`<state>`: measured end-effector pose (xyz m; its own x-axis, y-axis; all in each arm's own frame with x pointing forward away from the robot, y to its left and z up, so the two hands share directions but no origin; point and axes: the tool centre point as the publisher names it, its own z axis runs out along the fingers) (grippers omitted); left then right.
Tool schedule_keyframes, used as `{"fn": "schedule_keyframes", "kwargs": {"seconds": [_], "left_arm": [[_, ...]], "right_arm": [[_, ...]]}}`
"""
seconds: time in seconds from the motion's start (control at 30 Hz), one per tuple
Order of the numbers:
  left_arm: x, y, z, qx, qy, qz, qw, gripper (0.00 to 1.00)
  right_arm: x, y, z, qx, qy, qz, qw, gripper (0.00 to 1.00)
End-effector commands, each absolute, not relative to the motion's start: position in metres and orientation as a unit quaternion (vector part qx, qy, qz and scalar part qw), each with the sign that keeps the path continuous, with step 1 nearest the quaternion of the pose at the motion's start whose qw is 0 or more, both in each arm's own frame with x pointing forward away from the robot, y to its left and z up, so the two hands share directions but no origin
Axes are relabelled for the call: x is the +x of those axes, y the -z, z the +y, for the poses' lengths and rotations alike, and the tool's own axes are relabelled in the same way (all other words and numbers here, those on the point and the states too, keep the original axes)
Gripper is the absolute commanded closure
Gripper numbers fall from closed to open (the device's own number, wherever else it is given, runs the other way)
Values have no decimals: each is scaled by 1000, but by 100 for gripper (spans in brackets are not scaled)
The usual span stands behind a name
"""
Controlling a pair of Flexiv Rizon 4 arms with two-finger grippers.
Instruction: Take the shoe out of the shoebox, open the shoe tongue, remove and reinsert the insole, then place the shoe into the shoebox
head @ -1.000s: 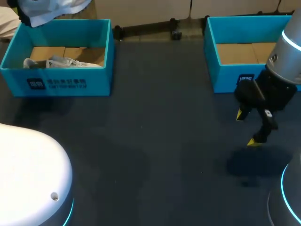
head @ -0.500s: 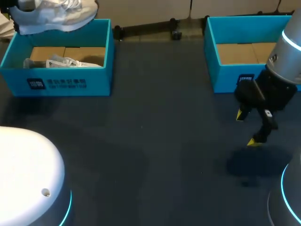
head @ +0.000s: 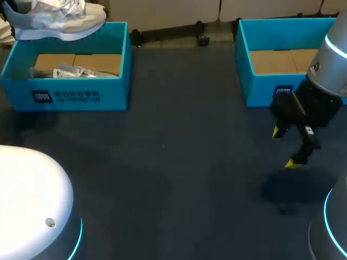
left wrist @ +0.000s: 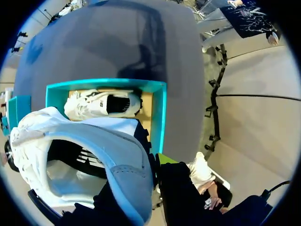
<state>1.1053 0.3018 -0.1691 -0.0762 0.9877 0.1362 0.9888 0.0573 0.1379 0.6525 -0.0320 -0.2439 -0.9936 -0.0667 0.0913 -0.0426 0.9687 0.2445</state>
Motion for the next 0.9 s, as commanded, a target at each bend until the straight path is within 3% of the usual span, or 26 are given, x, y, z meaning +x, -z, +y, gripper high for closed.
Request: {"fn": "schedule_keyframes", "kwargs": {"seconds": [0.03, 0.4, 0.9], "left_arm": [[1113, 190, 297, -675, 110, -730, 9, 100], [1124, 234, 308, -673, 100, -732, 26, 100], [1155, 233, 320, -677, 107, -727, 33, 100]], "right_arm": [[653, 245, -31, 27, 120, -991, 50, 0], [653, 245, -31, 27, 120, -991, 50, 0], [653, 245, -31, 27, 120, -991, 50, 0]]}}
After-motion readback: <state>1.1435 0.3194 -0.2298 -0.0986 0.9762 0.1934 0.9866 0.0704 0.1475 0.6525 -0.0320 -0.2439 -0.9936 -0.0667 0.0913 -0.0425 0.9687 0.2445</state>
